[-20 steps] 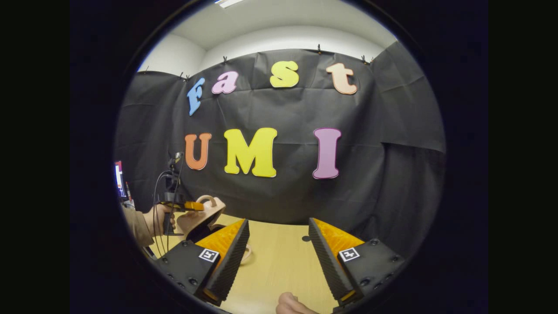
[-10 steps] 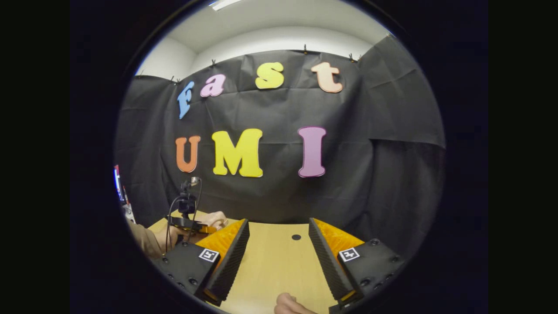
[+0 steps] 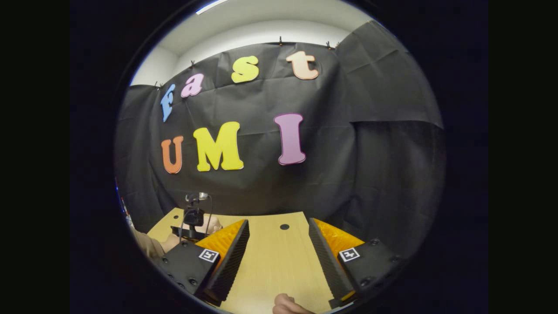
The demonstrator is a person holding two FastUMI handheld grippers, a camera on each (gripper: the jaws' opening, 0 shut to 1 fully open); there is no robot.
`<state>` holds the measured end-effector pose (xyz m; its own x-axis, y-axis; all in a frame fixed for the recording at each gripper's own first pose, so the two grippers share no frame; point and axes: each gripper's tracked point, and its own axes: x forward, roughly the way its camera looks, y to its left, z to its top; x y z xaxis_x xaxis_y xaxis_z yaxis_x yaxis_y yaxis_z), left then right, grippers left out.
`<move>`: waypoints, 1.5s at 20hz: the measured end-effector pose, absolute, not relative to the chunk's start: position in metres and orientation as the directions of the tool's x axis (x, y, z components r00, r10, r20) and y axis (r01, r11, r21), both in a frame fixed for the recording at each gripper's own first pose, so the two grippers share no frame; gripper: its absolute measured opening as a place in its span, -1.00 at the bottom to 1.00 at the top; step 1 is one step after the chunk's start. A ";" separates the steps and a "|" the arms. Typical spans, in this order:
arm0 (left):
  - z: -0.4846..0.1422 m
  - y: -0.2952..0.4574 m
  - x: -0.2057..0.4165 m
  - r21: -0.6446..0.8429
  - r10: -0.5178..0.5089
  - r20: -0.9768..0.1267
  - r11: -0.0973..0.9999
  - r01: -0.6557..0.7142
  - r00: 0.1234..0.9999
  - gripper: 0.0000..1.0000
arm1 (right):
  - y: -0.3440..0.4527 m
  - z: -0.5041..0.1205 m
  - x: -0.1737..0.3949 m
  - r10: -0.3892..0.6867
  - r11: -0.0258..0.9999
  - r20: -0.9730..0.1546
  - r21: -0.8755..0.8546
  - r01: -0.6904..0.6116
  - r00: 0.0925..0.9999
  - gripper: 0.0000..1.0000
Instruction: First open the suitcase, pack the skin care products into it, and then close the suitcase.
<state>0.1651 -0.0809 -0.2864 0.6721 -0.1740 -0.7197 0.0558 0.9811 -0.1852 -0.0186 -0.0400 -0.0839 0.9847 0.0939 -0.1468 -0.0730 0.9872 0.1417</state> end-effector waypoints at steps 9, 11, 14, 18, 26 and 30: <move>-0.283 -0.120 0.149 -0.191 -0.215 -0.749 0.976 0.107 0.627 0.61 | -0.022 -0.082 -0.017 0.058 0.994 -0.165 0.097 -0.042 0.985 0.62; -0.254 -0.114 0.137 -0.214 -0.241 -0.724 0.969 0.122 0.647 0.99 | -0.005 -0.072 -0.014 0.063 0.996 -0.149 0.080 -0.051 0.987 0.62; -0.204 -0.077 0.120 -0.154 -0.202 -0.647 0.979 0.133 0.736 0.99 | 0.020 -0.064 -0.004 0.064 0.997 -0.130 0.051 -0.058 0.989 0.65; -0.124 -0.012 0.099 -0.049 -0.129 -0.478 0.992 0.120 0.869 0.99 | 0.058 -0.045 0.007 0.080 0.997 -0.105 0.034 -0.076 0.991 0.66; 0.028 0.092 0.070 0.009 -0.004 -0.156 1.000 0.006 0.988 0.96 | 0.143 0.000 0.023 0.159 0.987 -0.014 -0.007 -0.159 0.987 0.65; 0.067 0.112 0.049 -0.019 0.019 -0.043 1.000 -0.020 0.999 0.97 | 0.163 0.016 0.020 0.163 0.987 0.034 -0.004 -0.163 0.986 0.62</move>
